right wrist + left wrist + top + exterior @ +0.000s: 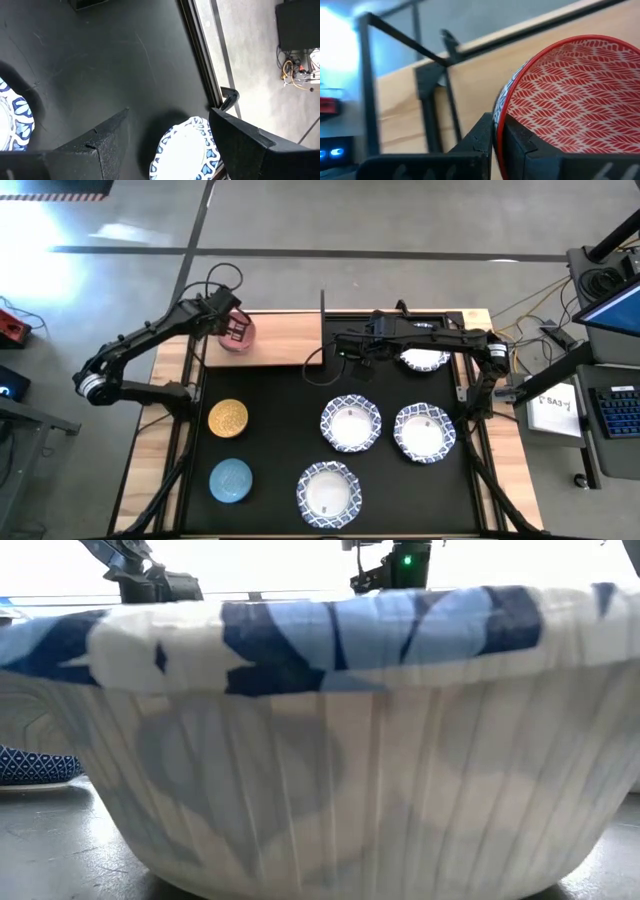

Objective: Place and stack bowls onto a shelf
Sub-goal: Stack the orange bowl on top of the blue bowl on the shelf, then stack the yellow bowl on top of the orange bowl on the shelf

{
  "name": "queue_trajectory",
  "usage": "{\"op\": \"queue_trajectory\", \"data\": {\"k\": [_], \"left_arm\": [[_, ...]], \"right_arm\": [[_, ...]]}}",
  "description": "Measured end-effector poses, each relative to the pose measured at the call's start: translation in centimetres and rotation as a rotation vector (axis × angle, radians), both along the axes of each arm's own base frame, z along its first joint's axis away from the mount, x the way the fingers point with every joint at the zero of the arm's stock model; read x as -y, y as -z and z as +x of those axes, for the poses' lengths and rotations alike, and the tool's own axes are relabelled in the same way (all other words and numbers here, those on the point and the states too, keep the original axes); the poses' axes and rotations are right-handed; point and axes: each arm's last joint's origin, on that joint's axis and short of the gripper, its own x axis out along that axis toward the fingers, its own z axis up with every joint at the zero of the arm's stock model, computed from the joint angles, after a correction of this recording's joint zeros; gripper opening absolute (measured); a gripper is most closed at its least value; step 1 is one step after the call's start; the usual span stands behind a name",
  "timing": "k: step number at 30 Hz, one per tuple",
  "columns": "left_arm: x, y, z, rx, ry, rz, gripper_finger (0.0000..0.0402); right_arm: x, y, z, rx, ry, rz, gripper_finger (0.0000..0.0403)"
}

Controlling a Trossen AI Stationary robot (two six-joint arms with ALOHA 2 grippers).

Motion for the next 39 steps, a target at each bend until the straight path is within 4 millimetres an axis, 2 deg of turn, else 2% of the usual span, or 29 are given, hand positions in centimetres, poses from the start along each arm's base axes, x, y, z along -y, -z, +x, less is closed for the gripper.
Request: {"op": "queue_trajectory", "data": {"k": [12, 21, 24, 30, 33, 39], "left_arm": [[-0.3, 0.4, 0.2, 0.018, 0.002, -0.039, 0.0007], [-0.5, 0.7, 0.3, -0.002, 0.010, -0.051, 0.0062], [-0.4, 0.7, 0.1, -0.076, 0.013, -0.033, 0.0081], [-0.2, 0.7, -0.2, -0.107, -0.008, -0.029, 0.0102], [0.0, 0.5, -0.4, -0.084, -0.008, -0.041, 0.0104], [1.0, -0.2, -0.4, 0.097, 0.085, -0.139, 0.0105]], "right_arm": [[0.0, 0.0, 0.1, 0.008, 0.000, -0.001, 0.0256], [0.0, 0.0, 0.1, 0.008, 0.000, -0.001, 0.0256], [0.0, 0.0, 0.1, 0.009, 0.000, -0.001, 0.0256], [0.0, 0.0, 0.1, 0.009, 0.000, 0.000, 0.0256], [0.0, 0.0, 0.1, 0.009, 0.000, 0.001, 0.0256], [0.0, 0.0, 0.1, 0.009, 0.000, 0.001, 0.0256]]}}
